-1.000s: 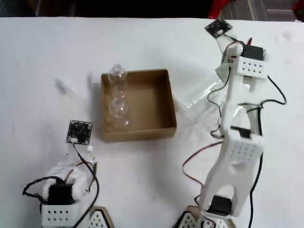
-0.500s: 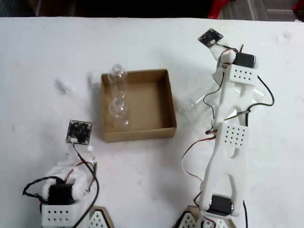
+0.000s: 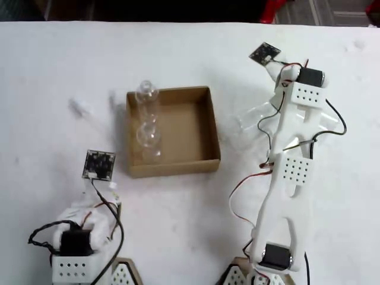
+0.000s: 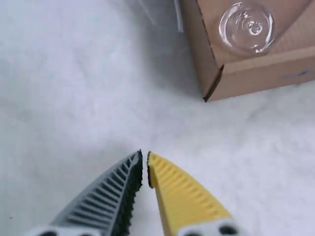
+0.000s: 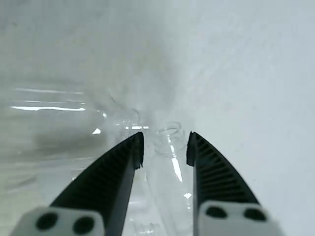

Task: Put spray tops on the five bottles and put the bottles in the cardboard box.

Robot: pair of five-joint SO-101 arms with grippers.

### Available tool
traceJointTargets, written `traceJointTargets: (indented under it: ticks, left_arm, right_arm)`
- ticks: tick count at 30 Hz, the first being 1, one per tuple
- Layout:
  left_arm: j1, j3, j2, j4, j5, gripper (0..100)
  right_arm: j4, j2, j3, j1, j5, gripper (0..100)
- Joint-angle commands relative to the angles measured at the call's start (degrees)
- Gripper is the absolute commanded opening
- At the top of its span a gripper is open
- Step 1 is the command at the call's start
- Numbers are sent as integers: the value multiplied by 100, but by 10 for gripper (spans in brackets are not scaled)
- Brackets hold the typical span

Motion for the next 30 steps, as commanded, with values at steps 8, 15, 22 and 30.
traceJointTargets:
  ticks: [8, 15, 22, 30]
  left_arm:
    - [-75, -18, -57, 9, 79, 23]
    - [-75, -18, -57, 9, 79, 23]
    - [-75, -18, -57, 9, 79, 23]
    - [-75, -18, -57, 9, 79, 23]
  right_arm:
    - [-4, -101, -246, 57, 79, 15]
    - [48, -400, -255, 101, 44, 37]
    - [673, -1130, -246, 198, 158, 43]
    - [787, -1411, -123, 66, 923, 304]
